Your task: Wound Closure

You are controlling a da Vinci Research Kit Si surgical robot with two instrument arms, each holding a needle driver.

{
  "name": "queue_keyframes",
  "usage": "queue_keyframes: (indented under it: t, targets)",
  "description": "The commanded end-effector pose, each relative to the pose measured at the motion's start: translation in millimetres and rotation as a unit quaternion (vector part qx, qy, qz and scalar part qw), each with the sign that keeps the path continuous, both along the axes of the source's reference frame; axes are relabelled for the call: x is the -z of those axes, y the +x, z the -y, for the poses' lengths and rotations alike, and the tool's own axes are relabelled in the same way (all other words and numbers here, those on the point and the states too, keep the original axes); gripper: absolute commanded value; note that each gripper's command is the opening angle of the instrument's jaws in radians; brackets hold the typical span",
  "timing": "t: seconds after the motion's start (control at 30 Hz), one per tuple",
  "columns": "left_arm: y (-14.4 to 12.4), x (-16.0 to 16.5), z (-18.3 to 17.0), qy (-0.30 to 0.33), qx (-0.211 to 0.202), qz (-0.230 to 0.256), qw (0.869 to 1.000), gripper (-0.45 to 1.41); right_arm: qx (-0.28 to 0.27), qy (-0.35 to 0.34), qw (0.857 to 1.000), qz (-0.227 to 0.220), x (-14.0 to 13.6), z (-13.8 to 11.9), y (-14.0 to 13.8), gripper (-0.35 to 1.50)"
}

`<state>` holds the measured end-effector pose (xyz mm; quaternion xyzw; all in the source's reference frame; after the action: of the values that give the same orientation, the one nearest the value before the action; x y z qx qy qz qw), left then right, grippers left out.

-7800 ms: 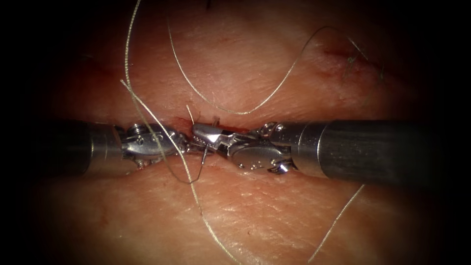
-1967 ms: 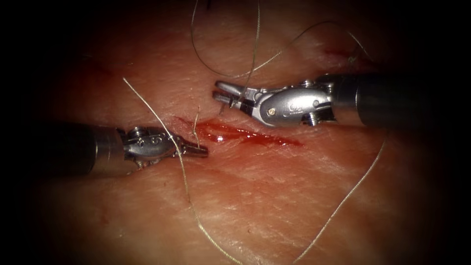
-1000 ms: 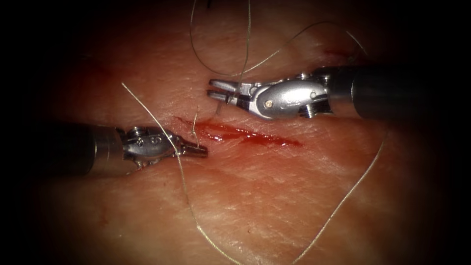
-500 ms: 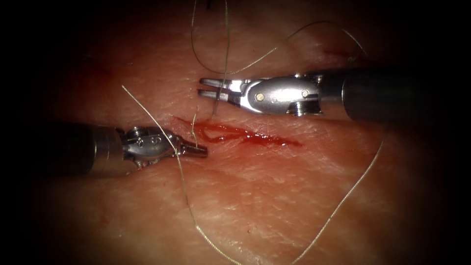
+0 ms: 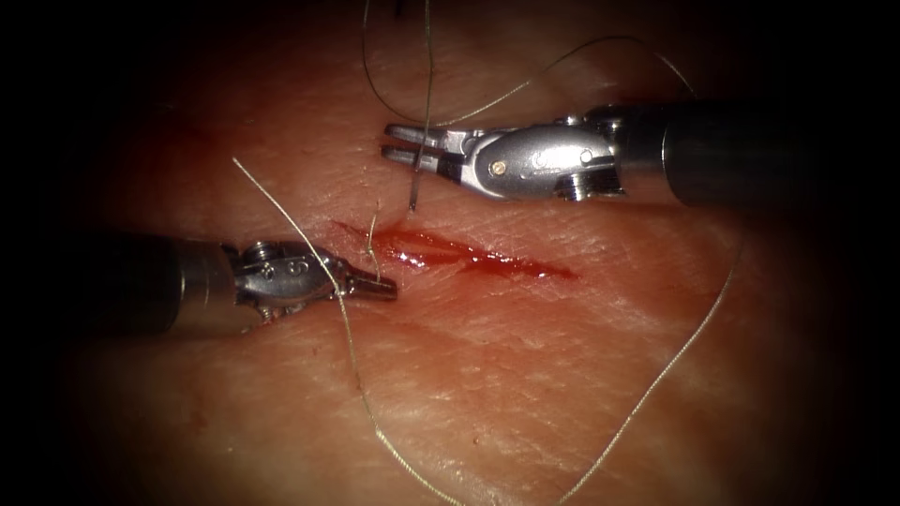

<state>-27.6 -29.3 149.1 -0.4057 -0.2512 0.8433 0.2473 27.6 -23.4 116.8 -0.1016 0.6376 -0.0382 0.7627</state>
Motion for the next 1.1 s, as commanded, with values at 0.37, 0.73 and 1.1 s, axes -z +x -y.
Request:
queue_keyframes:
  t: [0.37, 0.73, 1.1]
  targets:
    - [-0.6, -0.4, 0.4, 0.002, 0.000, 0.001, 1.000, -0.16, -0.008, 0.067, 0.998, 0.001, -1.5, 0.9, 1.0, -0.35]
    - [-0.5, -0.4, 0.4, 0.002, 0.000, 0.001, 1.000, -0.18, -0.031, 0.096, 0.995, -0.003, -1.0, -0.4, 0.6, -0.35]
    - [-0.5, -0.4, 0.4, 0.002, 0.000, 0.001, 1.000, -0.18, -0.037, 0.115, 0.993, -0.001, -1.7, -1.0, 0.8, -0.35]
